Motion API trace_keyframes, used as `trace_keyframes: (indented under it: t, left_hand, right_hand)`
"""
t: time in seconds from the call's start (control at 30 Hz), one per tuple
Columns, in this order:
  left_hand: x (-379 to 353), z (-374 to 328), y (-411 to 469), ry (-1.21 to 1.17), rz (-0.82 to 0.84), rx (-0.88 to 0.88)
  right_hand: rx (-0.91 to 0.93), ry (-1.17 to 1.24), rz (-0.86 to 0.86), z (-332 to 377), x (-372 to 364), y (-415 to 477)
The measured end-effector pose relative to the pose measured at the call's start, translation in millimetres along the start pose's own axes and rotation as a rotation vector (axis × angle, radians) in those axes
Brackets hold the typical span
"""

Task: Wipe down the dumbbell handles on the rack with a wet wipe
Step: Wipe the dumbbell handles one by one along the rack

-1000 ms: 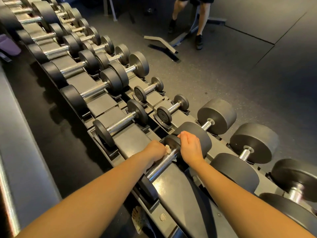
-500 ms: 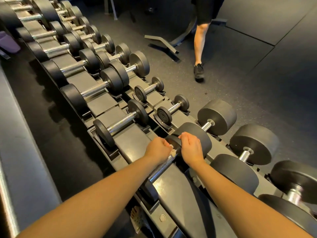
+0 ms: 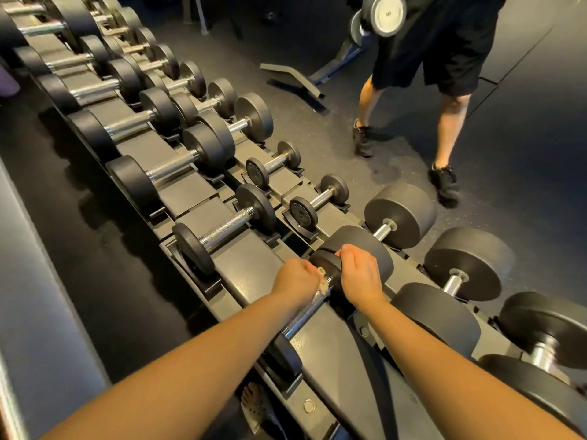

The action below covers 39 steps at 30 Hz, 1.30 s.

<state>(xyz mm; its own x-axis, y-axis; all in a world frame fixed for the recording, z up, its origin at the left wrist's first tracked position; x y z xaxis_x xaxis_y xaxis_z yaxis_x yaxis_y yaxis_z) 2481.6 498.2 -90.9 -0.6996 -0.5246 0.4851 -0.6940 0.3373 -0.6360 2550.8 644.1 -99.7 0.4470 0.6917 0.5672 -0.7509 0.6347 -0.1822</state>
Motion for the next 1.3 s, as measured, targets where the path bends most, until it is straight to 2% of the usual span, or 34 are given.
trace_keyframes:
  t: [0.1,0.2,0.27,0.33,0.47,0.53,0.6,0.67,0.77,0.83,0.9,1.0,1.07,1.13,1.23,1.3]
  left_hand:
    - [4,-3,-7,0.157,0.088,-0.082]
    - [17,-1,-13,0.435,0.276,-0.085]
    - [21,0,-15,0.589,0.309,-0.084]
    - [20,-1,-14,0.542,0.25,-0.093]
    - [15,3,-3,0.019,0.086,-0.027]
    - [9,1,1,-0.09,0.071,-0.037]
    - [5,-9,-2,0.037,0.144,-0.145]
    - [6,-12,-14,0.316,0.247,-0.282]
    - [18,-4,-20,0.544,0.29,-0.394]
    - [26,-3,-13,0.513,0.298,-0.386]
    - [25,-9,0,0.359,0.289,-0.308]
    - [12,-6,14,0.021,0.269,-0.077]
    - [6,9,15,-0.062,0.357,0.065]
    - [11,30,8,0.005,0.524,0.14]
    - [36,46,3,0.309,0.674,0.042]
    - [43,41,-2,0.347,0.715,-0.021]
  right_hand:
    - [0.002,-0.009,0.004,0,-1,-1]
    - [-0.006,0.008,0.025,0,-4,-1]
    - [0.01,-0.012,0.042,3,-4,-1]
    - [0.014,-0.024,0.05,6,-5,-1]
    - [0.003,-0.025,0.04,7,-4,0]
    - [-0.006,-0.016,0.03,7,-4,0]
    - [-0.012,-0.026,0.016,5,-4,1]
    - [-0.029,-0.045,0.02,3,-6,2]
    - [-0.08,-0.084,0.062,5,-9,7]
    - [-0.126,-0.113,0.097,8,-12,11]
    - [-0.162,-0.117,0.109,12,-15,16]
    - [-0.175,-0.092,0.09,14,-13,13]
    - [-0.176,-0.059,0.085,7,-9,7]
    - [-0.184,-0.028,0.104,0,-7,2]
    - [-0.178,-0.077,0.119,7,-8,1]
    - [-0.188,-0.16,0.136,17,-7,6]
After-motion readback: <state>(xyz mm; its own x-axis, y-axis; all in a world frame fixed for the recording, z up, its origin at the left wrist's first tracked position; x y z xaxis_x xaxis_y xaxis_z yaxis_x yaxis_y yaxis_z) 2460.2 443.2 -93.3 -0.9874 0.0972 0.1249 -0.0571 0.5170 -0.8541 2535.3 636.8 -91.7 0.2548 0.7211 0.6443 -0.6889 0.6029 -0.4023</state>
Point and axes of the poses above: each hand's wrist, its own y-axis towards the middle knuckle, its own x-axis out of the back of the hand, z = x × y, the point moved 8 cm from there along y, towards the middle knuckle, and after that the axes turned 2 degrees about -y, right-handed, at the moved point
